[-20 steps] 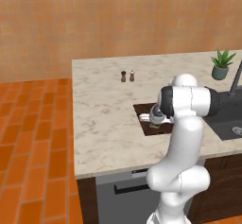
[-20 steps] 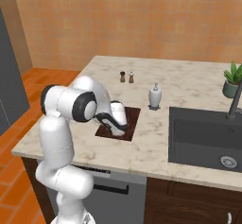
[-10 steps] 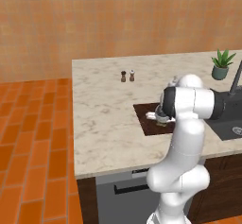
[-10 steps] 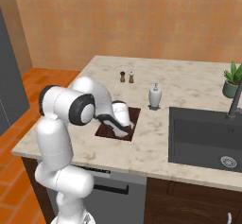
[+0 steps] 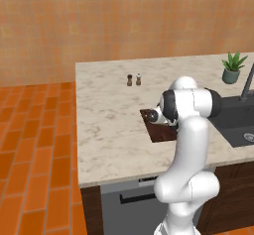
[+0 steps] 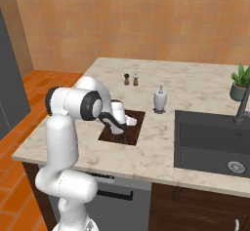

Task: Pick up the sponge from the counter and clean the cutting board by briefly scrubbing or pressing down on the cutting board. Once finished, release the sponge.

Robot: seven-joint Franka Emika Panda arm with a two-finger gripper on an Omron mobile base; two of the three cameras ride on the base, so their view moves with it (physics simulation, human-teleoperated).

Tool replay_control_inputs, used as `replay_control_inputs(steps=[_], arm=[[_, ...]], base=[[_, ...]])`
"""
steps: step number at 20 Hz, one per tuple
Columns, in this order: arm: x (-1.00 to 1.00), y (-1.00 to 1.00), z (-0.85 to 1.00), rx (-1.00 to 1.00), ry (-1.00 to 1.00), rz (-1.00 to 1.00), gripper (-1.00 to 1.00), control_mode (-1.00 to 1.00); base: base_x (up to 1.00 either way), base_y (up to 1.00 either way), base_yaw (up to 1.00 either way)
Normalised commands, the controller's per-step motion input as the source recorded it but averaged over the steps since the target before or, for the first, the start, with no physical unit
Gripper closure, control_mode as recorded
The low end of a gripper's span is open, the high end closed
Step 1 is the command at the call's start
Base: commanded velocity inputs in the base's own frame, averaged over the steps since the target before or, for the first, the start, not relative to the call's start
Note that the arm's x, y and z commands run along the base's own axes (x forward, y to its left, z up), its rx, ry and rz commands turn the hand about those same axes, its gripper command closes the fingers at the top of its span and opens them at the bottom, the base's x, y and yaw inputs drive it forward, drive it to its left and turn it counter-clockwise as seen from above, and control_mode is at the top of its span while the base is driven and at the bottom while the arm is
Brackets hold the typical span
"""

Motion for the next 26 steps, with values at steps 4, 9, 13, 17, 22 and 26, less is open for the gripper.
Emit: replay_control_inputs(steps=[4, 9, 13, 17, 22, 26], arm=[[0.46, -0.44, -0.62, 0.00, -0.26, -0.02, 1.00, -1.00], [0.30, -0.60, -0.64, 0.05, -0.22, 0.00, 1.00, -1.00], [0.21, -0.58, -0.71, 0.04, -0.19, 0.00, 1.00, -1.00], [0.02, -0.54, -0.71, 0.04, -0.12, 0.00, 1.00, -1.00], [-0.70, -0.51, -0.77, 0.04, 0.00, -0.02, 1.00, -1.00], [-1.00, -0.17, -0.78, 0.02, 0.00, -0.02, 1.00, -1.00]], base=[[0.00, 0.00, 0.00], [0.00, 0.00, 0.00], [0.00, 0.00, 0.00], [0.00, 0.00, 0.00], [0.00, 0.00, 0.00], [0.00, 0.00, 0.00]])
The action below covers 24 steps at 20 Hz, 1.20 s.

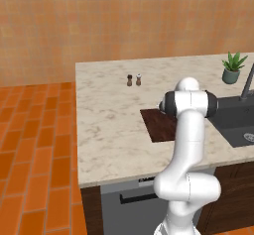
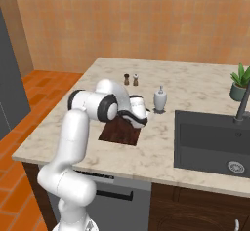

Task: Pick up the sponge from the counter and clean the cutting board by briefly scrubbing or pressing down on the cutting board. Once finished, release the sponge.

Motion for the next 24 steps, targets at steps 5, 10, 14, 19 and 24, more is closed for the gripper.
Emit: replay_control_inputs(steps=[5, 10, 14, 19, 24], arm=[[-1.00, 0.01, -0.96, 0.00, 0.00, -0.03, 1.00, -1.00], [-1.00, 0.00, -1.00, 0.00, 0.00, 0.00, 1.00, -1.00], [-1.00, 0.02, -1.00, 0.00, 0.00, 0.00, 1.00, -1.00], [-1.00, 0.13, -1.00, 0.02, 0.00, 0.00, 1.00, -1.00], [-1.00, 0.16, -1.00, 0.00, 0.00, 0.00, 1.00, -1.00]], base=[[0.00, 0.00, 0.00], [0.00, 0.00, 0.00], [0.00, 0.00, 0.00], [0.00, 0.00, 0.00], [0.00, 0.00, 0.00]])
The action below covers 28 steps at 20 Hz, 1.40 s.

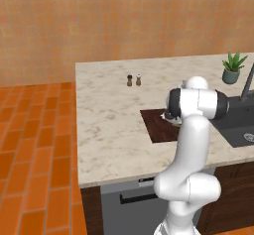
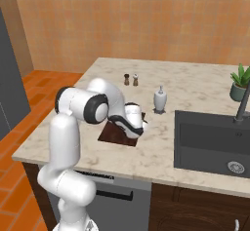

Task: Pick up the sponge from the counter and clean the cutting board by briefly scrubbing or pressing down on the cutting board. Once finished, release the sponge.

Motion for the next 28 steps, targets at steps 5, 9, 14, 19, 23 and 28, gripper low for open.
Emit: replay_control_inputs(steps=[5, 9, 14, 19, 23, 28], arm=[[-1.00, 0.10, -1.00, 0.02, 0.00, 0.00, 1.00, -1.00], [-1.00, 0.08, -1.00, 0.02, 0.00, 0.00, 1.00, -1.00], [-1.00, 0.00, -0.85, 0.05, -0.03, 0.00, 1.00, -1.00], [-1.00, 0.04, -0.78, 0.01, -0.10, 0.00, 1.00, -1.00], [-1.00, 0.09, -0.84, 0.02, -0.02, 0.00, 1.00, -1.00], [-1.00, 0.14, -0.85, 0.02, -0.01, 0.00, 1.00, -1.00]], base=[[0.00, 0.00, 0.00], [0.00, 0.00, 0.00], [0.00, 0.00, 0.00], [0.00, 0.00, 0.00], [0.00, 0.00, 0.00], [0.00, 0.00, 0.00]])
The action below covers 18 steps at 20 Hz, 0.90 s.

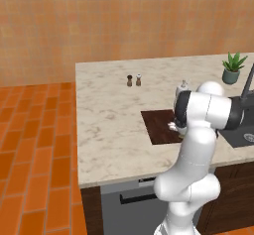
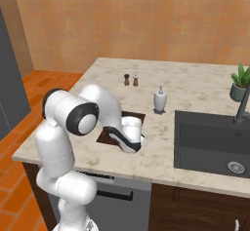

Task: Pick up the sponge from the counter and clean the cutting board by briefly scrubbing or pressing down on the cutting board. Once finished, release the sponge.

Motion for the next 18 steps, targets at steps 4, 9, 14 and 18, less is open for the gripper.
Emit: replay_control_inputs(steps=[4, 9, 14, 18], arm=[[-0.57, 0.91, -0.07, 0.00, -0.04, 0.00, 1.00, -1.00], [0.55, 0.64, 0.00, 0.00, 0.01, 0.00, 1.00, -1.00], [0.76, 0.06, 0.22, 0.04, 0.16, 0.03, 1.00, -1.00], [0.07, 0.00, 0.55, 0.14, 0.10, 0.04, -1.00, -1.00]], base=[[0.00, 0.00, 0.00], [0.00, 0.00, 0.00], [0.00, 0.00, 0.00], [0.00, 0.00, 0.00]])
